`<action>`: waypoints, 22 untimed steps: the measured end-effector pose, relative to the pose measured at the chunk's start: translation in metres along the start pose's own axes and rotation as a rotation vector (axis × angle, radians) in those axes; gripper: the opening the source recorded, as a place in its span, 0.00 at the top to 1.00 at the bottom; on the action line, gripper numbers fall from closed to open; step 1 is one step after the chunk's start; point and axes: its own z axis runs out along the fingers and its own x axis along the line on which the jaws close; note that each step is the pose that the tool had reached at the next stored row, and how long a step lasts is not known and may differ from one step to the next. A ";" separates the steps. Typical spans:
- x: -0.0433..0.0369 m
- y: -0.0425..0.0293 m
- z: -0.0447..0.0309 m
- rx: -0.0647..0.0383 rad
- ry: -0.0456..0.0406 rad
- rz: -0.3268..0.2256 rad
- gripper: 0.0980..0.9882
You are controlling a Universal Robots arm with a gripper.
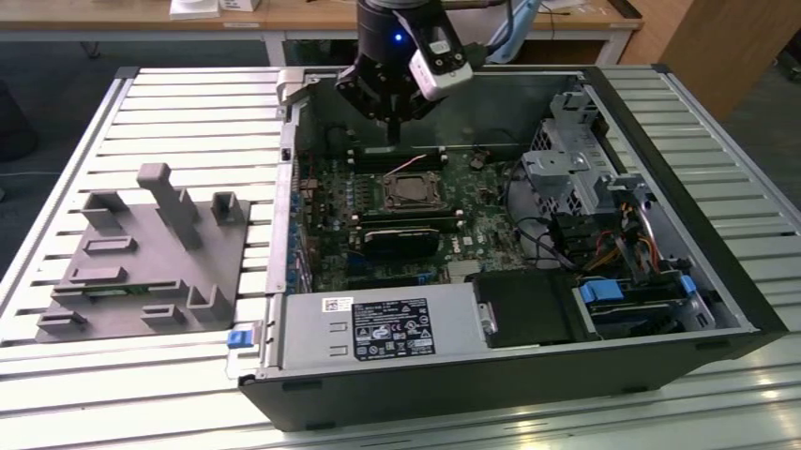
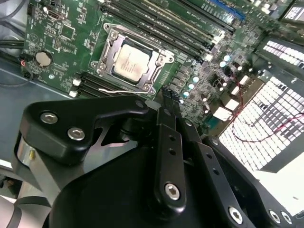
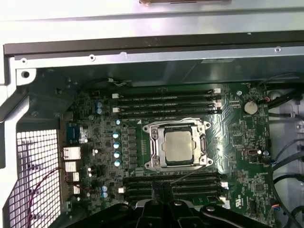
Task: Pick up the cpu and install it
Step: 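Install the first cpu locking lever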
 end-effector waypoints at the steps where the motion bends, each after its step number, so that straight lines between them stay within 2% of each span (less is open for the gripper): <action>1: -0.0001 -0.0001 0.0011 -0.004 0.0004 0.000 0.99; 3: 0.0000 -0.0002 0.0038 -0.011 0.0008 0.000 0.99; 12: -0.0003 0.0004 0.0130 -0.012 0.0011 0.000 0.99; 22: -0.0042 0.0114 0.0280 -0.012 0.0028 0.000 0.99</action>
